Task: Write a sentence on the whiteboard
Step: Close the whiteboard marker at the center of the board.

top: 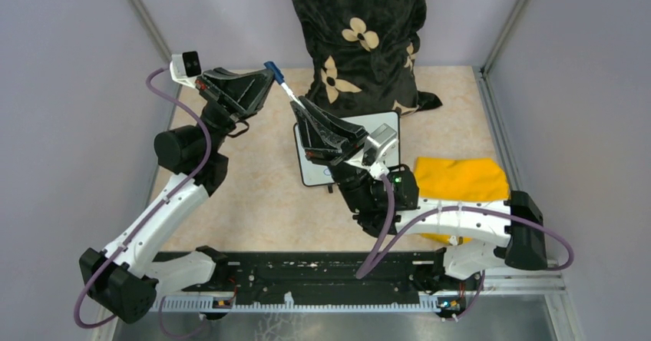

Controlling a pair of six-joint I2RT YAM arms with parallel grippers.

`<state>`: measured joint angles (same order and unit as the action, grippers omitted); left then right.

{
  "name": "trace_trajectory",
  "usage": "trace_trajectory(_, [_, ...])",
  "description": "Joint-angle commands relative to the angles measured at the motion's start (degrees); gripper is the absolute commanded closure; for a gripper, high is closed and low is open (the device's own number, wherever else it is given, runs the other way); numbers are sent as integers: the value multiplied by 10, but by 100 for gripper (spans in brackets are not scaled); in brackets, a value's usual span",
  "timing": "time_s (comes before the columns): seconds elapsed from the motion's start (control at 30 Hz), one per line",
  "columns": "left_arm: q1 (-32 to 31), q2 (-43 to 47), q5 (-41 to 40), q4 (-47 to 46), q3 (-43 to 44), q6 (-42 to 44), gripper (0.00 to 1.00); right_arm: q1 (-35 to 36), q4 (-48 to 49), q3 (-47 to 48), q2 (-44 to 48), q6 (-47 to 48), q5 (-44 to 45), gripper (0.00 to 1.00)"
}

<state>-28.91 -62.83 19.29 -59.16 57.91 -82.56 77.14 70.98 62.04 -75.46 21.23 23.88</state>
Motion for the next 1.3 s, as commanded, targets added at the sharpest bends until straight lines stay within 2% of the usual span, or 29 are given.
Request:
trace_trajectory(0.0, [-4, 13, -20, -4, -11, -8, 100, 4, 89, 35, -7, 14, 21, 100])
trace_trajectory(0.93, [-9, -1, 0, 1, 6, 12, 100, 8, 94, 59, -38, 22, 37, 100])
trace_trajectory(1.27, [-9, -7, 19, 32, 26, 37, 100, 8, 88, 61, -40, 22, 34, 100])
